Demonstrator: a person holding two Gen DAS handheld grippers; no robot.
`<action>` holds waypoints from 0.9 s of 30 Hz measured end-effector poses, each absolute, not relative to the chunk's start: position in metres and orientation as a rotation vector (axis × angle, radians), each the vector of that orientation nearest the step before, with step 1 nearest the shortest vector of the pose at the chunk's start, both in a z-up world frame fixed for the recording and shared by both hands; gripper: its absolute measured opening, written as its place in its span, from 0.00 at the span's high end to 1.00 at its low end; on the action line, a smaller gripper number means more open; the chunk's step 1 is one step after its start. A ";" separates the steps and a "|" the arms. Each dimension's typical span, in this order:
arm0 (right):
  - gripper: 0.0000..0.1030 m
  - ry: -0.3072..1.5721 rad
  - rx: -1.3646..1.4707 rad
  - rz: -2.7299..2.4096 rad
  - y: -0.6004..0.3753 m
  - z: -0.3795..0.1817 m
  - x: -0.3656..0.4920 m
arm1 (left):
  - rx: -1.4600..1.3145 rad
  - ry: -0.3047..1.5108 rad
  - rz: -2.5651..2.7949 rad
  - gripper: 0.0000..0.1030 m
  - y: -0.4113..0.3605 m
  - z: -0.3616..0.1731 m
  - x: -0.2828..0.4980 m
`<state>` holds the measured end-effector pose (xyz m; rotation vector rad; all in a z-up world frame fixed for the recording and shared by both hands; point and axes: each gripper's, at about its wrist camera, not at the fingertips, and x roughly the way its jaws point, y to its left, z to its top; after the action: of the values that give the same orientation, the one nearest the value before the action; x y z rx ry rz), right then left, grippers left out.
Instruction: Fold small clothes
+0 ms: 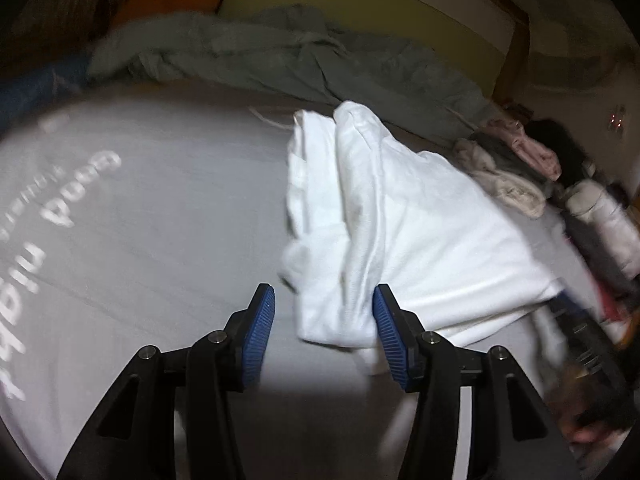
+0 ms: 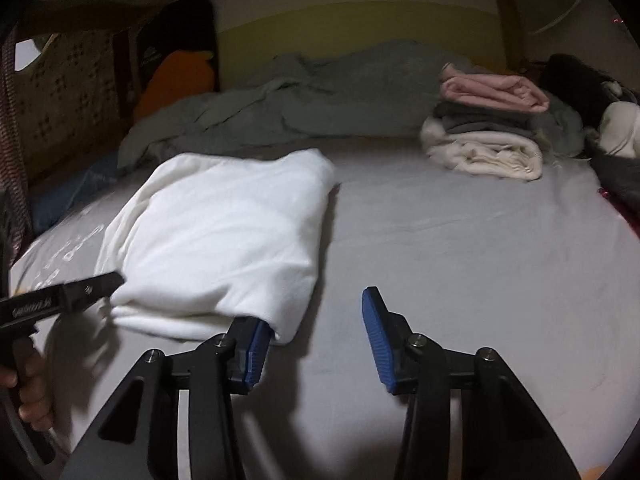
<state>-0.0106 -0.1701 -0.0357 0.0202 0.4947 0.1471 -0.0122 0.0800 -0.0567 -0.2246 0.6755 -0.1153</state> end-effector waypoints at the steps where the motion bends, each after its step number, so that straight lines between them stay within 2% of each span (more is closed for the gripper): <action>1: 0.56 0.482 0.048 0.111 -0.178 -0.034 -0.015 | -0.211 0.678 -0.122 0.48 0.079 -0.057 -0.012; 4: 0.56 0.570 0.148 0.146 -0.197 -0.050 -0.007 | -0.214 0.682 -0.130 0.47 0.081 -0.058 -0.012; 7: 0.56 0.561 0.067 0.165 -0.188 -0.044 -0.012 | -0.226 0.692 -0.138 0.47 0.085 -0.056 -0.014; 9: 0.56 0.607 0.078 0.253 -0.193 -0.040 -0.012 | -0.245 0.680 -0.199 0.54 0.089 -0.050 -0.022; 12: 0.56 0.669 0.119 0.422 -0.205 -0.028 -0.020 | -0.267 0.540 -0.443 0.51 0.088 -0.018 -0.050; 15: 0.55 0.574 0.084 0.461 -0.210 0.012 -0.026 | -0.136 0.421 -0.410 0.50 0.072 0.016 -0.060; 17: 0.55 0.522 0.134 0.467 -0.214 0.035 -0.014 | -0.123 0.434 -0.413 0.50 0.062 0.029 -0.043; 19: 0.58 0.529 0.147 0.431 -0.206 0.049 0.013 | -0.096 0.509 -0.343 0.59 0.053 0.033 -0.009; 20: 0.67 0.538 0.127 0.408 -0.198 0.052 0.024 | -0.083 0.551 -0.313 0.82 0.050 0.031 0.014; 21: 0.90 0.556 0.095 0.414 -0.188 0.053 0.037 | -0.074 0.583 -0.300 0.96 0.048 0.027 0.035; 22: 0.93 0.594 0.061 0.430 -0.174 0.051 0.052 | -0.071 0.615 -0.293 0.99 0.047 0.022 0.053; 27: 0.93 0.717 -0.003 0.445 -0.139 0.023 0.085 | -0.161 0.767 -0.178 0.99 0.071 -0.017 0.114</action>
<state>0.0847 -0.1391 0.0229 -0.0033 0.7166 0.4453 0.1141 0.0709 -0.0175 -0.1610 0.7669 -0.1776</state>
